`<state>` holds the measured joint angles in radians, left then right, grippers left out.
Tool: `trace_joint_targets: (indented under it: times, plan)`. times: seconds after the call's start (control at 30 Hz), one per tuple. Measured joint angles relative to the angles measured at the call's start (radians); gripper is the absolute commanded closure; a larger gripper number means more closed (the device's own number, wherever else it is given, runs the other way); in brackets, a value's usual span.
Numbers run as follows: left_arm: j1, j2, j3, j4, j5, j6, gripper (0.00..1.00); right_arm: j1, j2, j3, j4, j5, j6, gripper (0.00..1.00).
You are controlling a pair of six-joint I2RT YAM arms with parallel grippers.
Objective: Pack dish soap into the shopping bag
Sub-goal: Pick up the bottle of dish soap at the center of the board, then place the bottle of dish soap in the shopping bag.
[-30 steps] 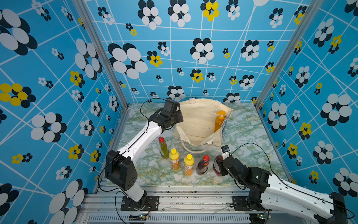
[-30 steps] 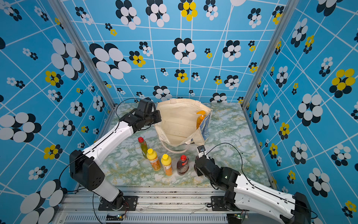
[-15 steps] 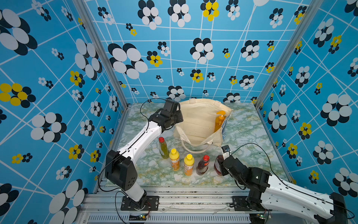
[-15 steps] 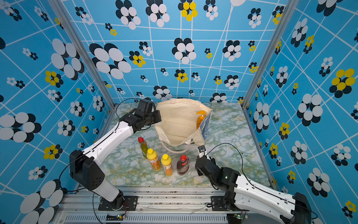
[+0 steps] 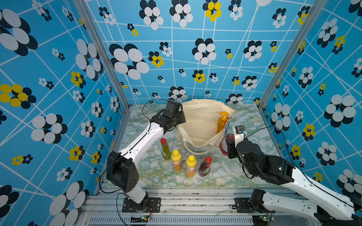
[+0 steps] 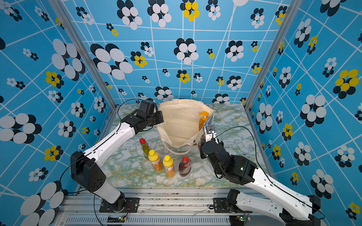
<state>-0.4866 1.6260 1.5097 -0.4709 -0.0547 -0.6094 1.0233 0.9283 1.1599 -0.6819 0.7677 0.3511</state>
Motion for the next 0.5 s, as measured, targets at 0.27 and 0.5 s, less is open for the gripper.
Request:
trace_joint_targets:
  times: [0.27,0.5]
  plan:
    - [-0.005,0.000,-0.012,0.021,0.019,0.000,0.98,-0.020,0.254,0.488,-0.116,-0.016,-0.115,1.00]
    - [-0.009,-0.010,-0.044,0.061,0.034,0.000,1.00,-0.103,0.460,0.765,-0.153,-0.097,-0.180,1.00]
